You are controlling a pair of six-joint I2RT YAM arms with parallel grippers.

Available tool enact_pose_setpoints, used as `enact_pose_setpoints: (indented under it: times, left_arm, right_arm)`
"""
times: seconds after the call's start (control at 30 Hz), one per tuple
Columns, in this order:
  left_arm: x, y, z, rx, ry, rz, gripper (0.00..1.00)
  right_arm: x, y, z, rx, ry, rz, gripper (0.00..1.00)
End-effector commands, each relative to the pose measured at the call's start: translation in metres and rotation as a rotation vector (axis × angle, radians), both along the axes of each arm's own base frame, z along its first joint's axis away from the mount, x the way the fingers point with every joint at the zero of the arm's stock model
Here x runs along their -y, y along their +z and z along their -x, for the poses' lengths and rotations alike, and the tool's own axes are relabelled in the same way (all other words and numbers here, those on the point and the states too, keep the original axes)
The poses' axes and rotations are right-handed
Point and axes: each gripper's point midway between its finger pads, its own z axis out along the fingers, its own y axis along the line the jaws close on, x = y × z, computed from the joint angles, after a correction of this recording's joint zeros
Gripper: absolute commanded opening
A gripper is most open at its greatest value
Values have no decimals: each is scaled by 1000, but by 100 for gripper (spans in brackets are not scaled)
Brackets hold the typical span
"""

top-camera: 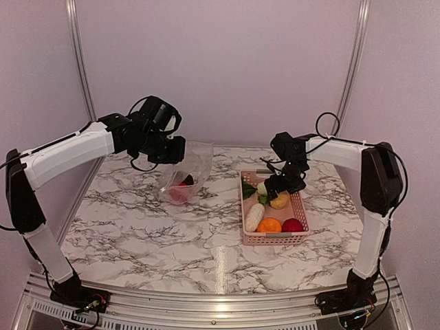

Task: Place the food in the zip-top bag and seal the zipper
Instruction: Pick up the fake fruit from the bin.

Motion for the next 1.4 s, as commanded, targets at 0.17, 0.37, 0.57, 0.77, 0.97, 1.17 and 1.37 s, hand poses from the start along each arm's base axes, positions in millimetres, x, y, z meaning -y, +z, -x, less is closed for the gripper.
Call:
enact_pose_setpoints:
  times: [0.17,0.37,0.57,0.77,0.97,1.17,1.37]
  left_arm:
    - [-26,47,-8,215,27,-91,0]
    - [-19,36,-5,169,13,-68,0]
    - [-17,32,-5,157,6,-62,0]
    - [-14,29,-4,139,-2,-53,0]
    - [-12,27,-3,128,0,-42,0]
    - [-13,24,-1,122,2,-43,0]
    - [-12,19,-2,115,14,-26,0]
  right_arm:
    - [-10,-16,17,-59,45,53,88]
    - [-12,-18,12,-46,40,50,90]
    - [-16,-15,-3,6,26,38,92]
    - [-23,-19,-9,12,32,11,90]
    - [-22,-15,-9,24,36,1,79]
    - [-23,24,-1,63,19,-41,71]
    - [-43,77,17,143,26,-178,68]
